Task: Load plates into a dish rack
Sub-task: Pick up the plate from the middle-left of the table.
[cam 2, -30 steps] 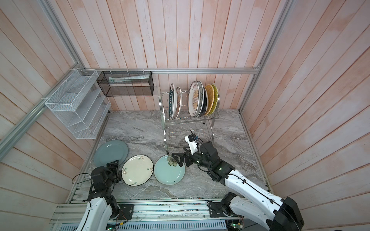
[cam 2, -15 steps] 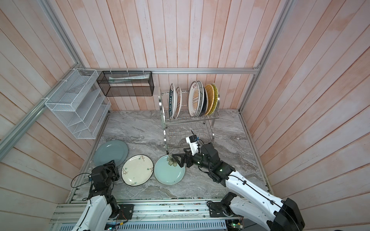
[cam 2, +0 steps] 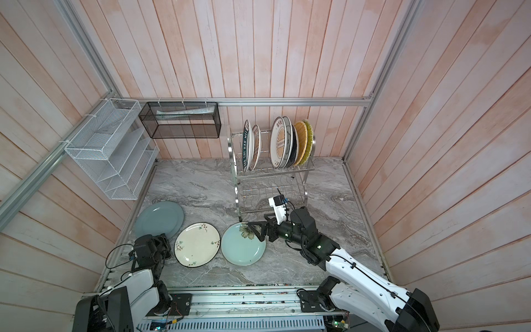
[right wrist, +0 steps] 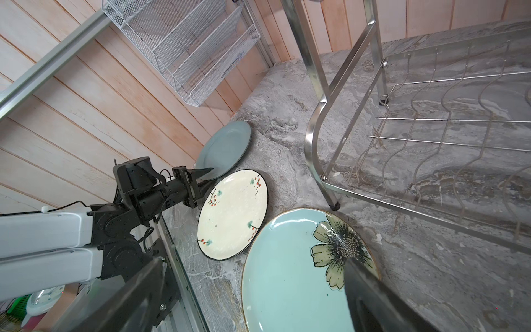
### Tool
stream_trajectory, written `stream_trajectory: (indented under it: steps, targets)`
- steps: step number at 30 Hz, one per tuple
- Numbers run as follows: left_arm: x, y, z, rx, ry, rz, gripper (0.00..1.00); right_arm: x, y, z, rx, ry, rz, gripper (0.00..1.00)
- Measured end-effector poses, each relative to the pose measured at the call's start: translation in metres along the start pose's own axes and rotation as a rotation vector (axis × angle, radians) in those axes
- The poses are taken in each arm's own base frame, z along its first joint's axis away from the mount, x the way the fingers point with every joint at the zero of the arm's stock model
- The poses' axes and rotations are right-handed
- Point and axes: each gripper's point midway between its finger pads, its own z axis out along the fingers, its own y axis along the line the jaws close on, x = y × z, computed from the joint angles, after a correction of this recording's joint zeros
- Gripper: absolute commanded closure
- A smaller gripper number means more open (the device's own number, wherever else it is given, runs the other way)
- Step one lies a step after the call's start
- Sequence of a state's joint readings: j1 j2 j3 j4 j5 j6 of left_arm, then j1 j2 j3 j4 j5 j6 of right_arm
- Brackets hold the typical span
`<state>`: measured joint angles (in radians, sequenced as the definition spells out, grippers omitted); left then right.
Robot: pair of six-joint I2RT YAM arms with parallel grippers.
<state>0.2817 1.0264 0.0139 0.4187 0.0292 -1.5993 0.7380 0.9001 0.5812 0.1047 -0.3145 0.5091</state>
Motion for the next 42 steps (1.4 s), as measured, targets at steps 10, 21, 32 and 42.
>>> stream_trajectory:
  steps: [10, 21, 32, 42]
  targets:
    - [-0.006, -0.025, -0.009, 0.106, -0.037, -0.016, 0.95, 0.002, -0.001, -0.002, 0.001, -0.004, 0.019, 0.02]
    - [-0.005, -0.030, -0.019, 0.125, -0.035, 0.076, 1.00, 0.000, -0.002, -0.006, 0.014, -0.015, 0.020, 0.02]
    - [0.015, -0.031, -0.028, 0.147, 0.067, 0.238, 1.00, 0.006, -0.008, -0.007, 0.043, 0.005, 0.030, 0.02]
    - [0.033, -0.046, -0.032, 0.207, 0.159, 0.326, 1.00, 0.004, -0.007, -0.007, 0.044, 0.002, 0.030, 0.02]
